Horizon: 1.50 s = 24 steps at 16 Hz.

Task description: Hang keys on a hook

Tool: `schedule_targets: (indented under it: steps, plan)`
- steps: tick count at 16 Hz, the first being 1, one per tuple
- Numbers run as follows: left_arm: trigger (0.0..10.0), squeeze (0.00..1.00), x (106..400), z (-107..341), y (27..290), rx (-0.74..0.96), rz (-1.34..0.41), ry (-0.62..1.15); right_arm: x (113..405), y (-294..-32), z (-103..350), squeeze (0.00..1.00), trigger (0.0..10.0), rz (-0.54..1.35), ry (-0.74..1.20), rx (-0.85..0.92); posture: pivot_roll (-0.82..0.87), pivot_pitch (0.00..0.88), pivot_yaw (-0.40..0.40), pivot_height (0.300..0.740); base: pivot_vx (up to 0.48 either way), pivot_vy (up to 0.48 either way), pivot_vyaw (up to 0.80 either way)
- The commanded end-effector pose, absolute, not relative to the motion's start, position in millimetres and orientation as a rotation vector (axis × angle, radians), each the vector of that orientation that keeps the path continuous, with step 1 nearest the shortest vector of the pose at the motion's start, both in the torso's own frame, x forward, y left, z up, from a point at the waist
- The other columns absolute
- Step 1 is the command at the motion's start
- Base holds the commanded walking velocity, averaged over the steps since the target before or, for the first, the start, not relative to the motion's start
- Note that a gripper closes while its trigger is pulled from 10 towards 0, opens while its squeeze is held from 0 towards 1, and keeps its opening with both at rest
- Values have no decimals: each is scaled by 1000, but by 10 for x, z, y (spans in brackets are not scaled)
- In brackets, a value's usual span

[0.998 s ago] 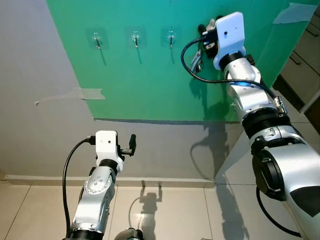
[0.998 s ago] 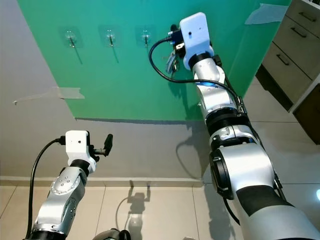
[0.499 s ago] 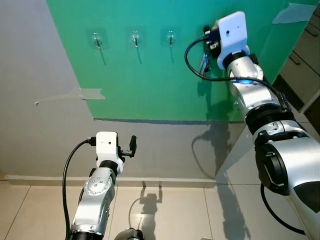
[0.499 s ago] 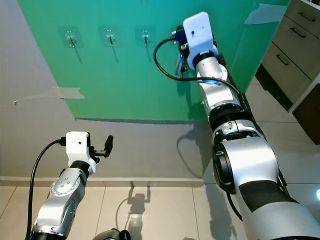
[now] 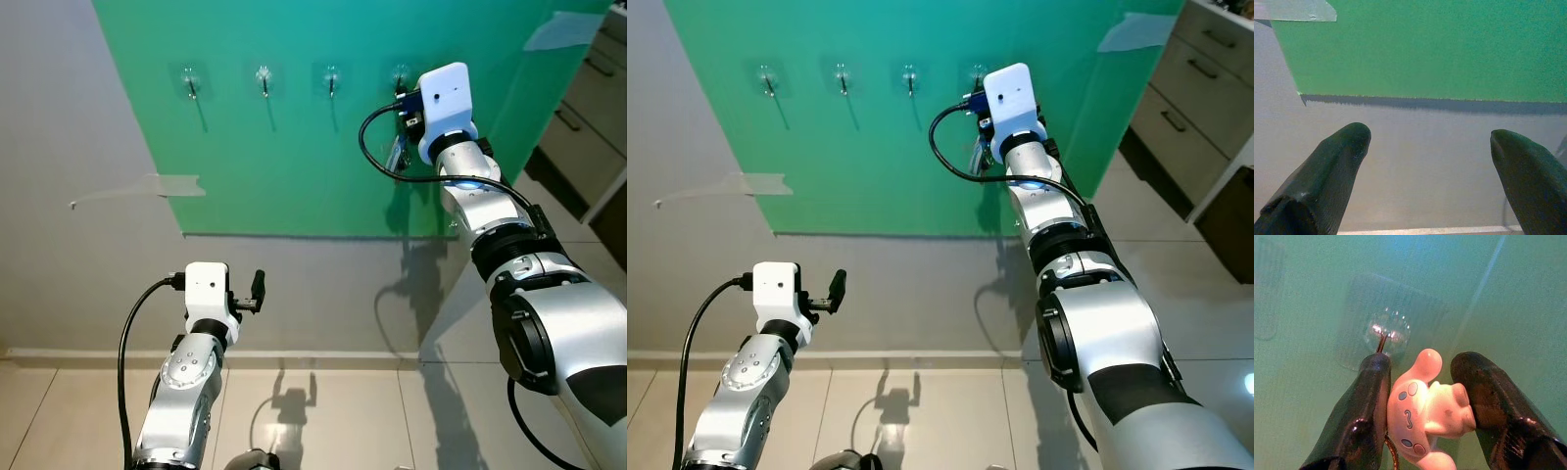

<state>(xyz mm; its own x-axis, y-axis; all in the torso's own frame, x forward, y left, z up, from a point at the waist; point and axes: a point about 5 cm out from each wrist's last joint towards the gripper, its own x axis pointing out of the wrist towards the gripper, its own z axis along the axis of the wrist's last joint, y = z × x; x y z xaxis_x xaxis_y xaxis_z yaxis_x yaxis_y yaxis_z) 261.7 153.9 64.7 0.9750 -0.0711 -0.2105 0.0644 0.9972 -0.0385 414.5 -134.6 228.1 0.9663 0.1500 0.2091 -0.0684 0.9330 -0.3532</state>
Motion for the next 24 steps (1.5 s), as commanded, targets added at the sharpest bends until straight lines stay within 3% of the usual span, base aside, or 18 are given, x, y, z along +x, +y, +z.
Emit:
schedule_targets:
  steps: [1, 14, 20, 24]
  plan:
    - [10000, 0, 2617, 675, 1542, -14, -73, 208, 4140, -1362, 2218, 0, 10000, 115, -210, -361, 1, 0, 31, 740, 0, 0, 0]
    - [10000, 0, 2644, 701, 1535, -24, -53, 194, 4144, -1153, 2693, 0, 10000, 180, -414, -359, 3, 0, 10, 740, 0, 0, 0]
    - [10000, 0, 2670, 715, 1537, -35, -43, 189, 4141, -1172, 2668, 0, 10000, 187, -409, -364, -6, 0, 10, 740, 361, 311, 0]
    - [10000, 0, 2673, 716, 1505, -33, -53, 182, 4143, -1181, 2697, 0, 10000, 191, -415, -367, -9, 0, 12, 740, 426, 0, 0]
